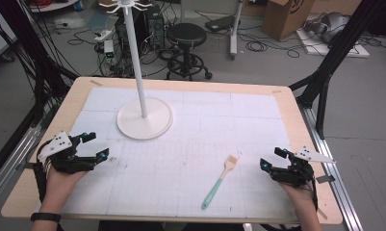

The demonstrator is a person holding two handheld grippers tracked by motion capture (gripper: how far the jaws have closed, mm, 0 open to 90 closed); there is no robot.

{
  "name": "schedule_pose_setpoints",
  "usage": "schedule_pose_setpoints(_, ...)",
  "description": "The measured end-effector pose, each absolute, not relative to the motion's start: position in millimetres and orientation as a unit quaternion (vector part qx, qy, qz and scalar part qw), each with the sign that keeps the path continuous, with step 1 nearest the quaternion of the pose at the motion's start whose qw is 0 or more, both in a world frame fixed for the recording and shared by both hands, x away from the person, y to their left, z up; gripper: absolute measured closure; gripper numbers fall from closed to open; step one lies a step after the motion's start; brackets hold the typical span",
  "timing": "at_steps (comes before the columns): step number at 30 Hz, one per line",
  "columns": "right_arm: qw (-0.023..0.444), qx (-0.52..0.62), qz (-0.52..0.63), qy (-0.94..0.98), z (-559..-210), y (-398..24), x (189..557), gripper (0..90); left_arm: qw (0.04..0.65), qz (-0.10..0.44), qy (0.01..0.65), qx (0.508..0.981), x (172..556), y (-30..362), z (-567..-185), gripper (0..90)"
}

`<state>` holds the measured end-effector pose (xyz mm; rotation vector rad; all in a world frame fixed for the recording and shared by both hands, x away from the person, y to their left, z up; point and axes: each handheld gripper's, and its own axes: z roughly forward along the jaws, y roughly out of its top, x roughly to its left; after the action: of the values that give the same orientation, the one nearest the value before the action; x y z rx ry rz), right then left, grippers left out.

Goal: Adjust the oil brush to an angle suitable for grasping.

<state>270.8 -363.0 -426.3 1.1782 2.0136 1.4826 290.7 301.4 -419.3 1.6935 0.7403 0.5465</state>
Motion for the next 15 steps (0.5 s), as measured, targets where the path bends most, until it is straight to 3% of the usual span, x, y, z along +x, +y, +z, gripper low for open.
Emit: schedule_pose_setpoints(15, 0.183, 0.41, 0.536, 0.715, -422.9, -367.6, 264.1, 15.4, 0.568, 0.244, 0.311, 0.722, 290.8, 303.6, -419.6, 18.4)
